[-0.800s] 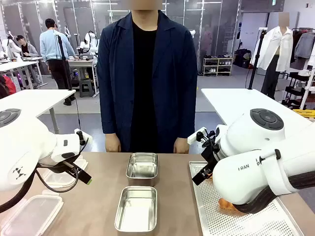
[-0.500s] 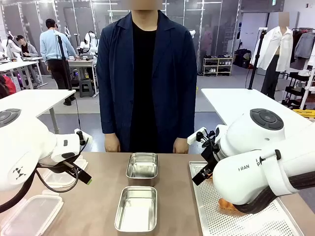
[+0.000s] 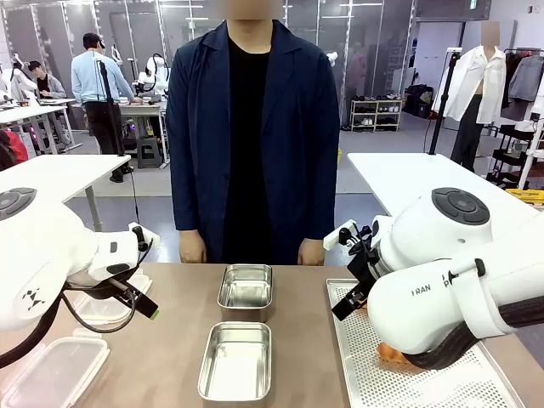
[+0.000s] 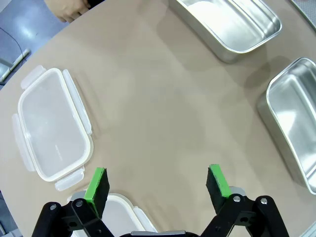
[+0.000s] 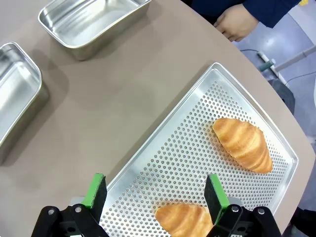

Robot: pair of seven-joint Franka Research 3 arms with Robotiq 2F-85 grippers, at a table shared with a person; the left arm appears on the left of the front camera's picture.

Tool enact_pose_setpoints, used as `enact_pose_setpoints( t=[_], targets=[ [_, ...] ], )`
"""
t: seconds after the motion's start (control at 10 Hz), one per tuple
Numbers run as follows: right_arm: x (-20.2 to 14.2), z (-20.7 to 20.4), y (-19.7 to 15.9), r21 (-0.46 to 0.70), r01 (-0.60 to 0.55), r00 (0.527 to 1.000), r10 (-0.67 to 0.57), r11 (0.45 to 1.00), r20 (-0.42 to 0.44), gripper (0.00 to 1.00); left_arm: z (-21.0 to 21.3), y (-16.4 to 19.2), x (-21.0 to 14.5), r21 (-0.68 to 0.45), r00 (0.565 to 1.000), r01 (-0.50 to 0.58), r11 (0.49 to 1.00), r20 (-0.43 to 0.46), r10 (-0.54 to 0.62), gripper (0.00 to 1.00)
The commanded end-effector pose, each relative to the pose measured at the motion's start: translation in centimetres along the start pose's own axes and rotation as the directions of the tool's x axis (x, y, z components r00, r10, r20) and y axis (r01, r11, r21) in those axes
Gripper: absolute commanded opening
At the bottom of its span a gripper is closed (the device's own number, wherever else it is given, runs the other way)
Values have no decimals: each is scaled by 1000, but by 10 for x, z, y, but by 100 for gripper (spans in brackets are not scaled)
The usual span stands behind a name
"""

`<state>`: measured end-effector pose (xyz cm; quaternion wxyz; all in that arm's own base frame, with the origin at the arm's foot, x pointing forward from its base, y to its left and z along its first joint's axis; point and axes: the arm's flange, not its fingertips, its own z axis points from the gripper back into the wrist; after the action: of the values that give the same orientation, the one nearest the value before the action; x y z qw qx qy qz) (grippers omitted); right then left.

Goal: Place the bread into the airtight container.
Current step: Pick up a Butter Roll and place it into an empty Airtight Container.

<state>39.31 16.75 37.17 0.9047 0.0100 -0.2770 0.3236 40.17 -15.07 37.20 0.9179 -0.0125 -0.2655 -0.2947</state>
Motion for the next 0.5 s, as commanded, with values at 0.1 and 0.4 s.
enact_pose_setpoints(
  t=[0.1,0.4],
  targets=[
    [0,0,0,0,0,1000,0,1000,0,100,0,0,0,0,1000,-1,1000,0,1,100],
    [46,80,-47,73,-3,1000,4,997,-4,100,60,23,44,-93,997,-77,993,-12,77,100]
  ],
)
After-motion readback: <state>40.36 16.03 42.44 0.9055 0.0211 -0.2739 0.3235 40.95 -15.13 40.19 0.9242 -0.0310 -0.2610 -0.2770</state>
